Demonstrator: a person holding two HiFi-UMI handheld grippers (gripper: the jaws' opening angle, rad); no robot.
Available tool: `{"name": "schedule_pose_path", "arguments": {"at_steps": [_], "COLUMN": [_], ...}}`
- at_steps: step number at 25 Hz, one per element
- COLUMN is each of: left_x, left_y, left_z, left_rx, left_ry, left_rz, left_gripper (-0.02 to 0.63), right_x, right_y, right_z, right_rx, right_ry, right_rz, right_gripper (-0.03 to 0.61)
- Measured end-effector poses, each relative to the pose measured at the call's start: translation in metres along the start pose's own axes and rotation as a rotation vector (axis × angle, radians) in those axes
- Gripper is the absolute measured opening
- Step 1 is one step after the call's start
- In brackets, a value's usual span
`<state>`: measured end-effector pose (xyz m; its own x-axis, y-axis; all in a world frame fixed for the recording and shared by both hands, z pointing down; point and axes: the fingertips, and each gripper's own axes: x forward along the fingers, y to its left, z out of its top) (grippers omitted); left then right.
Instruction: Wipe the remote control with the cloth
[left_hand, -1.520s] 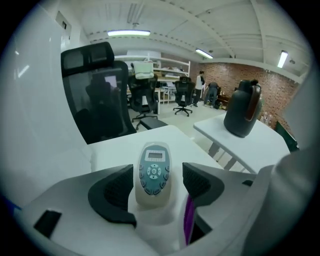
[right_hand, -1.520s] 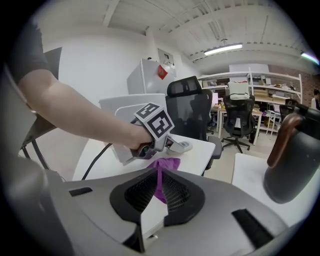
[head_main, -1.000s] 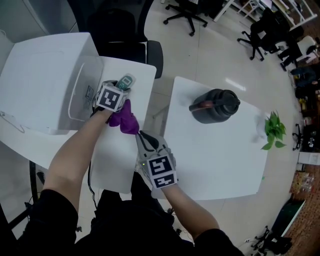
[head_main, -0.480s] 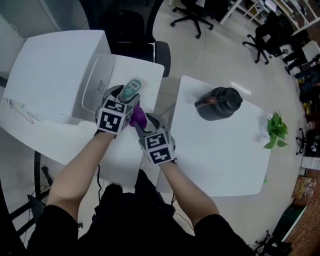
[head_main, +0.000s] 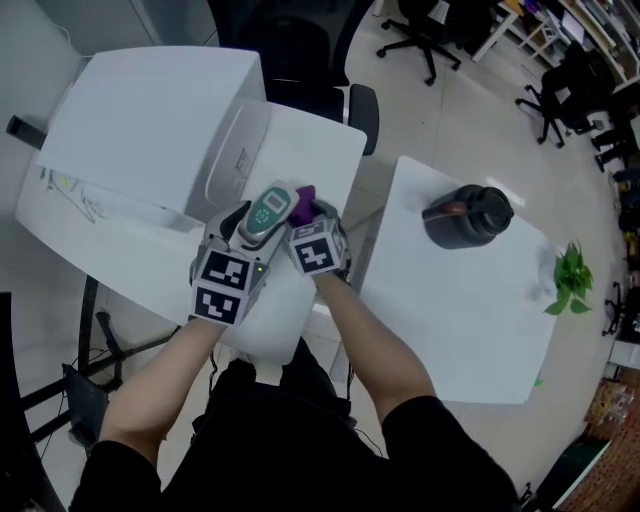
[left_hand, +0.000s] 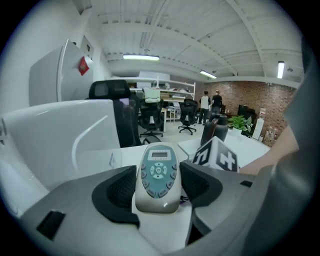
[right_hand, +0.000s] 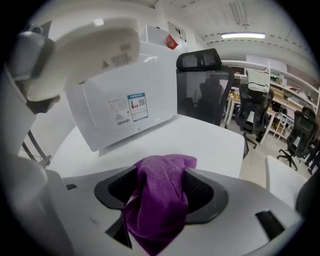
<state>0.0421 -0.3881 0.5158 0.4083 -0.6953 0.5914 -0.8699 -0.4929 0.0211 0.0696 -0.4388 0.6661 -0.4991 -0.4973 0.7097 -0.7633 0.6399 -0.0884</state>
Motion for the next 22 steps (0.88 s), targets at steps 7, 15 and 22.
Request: {"name": "schedule_pose_path", "arguments": {"at_steps": [7, 15, 22], "left_x": [-0.033, -0.122, -0.230], "left_y": [0.002, 0.002, -0.006], "left_z": [-0.013, -0.049, -0.120], "left_rx": [0.016, 0.163, 0.359], "left_ry": [-0.016, -0.095, -0.139], "left_rz": [0.008, -0.007, -0.015], "left_gripper": [0.265, 0.264, 0.265], "right_x": [-0.009, -0.134, -0.267], "right_y": [0.008, 0.063, 0.250], "right_z": [0.001, 0.015, 0.054], "right_rx": [0.003, 0.025, -0.118], "right_ry": [0.024, -0.190, -0.404], "right_rz": [-0.019, -0.095, -0.033], "right_gripper": [0.176, 0.163, 0.163]}}
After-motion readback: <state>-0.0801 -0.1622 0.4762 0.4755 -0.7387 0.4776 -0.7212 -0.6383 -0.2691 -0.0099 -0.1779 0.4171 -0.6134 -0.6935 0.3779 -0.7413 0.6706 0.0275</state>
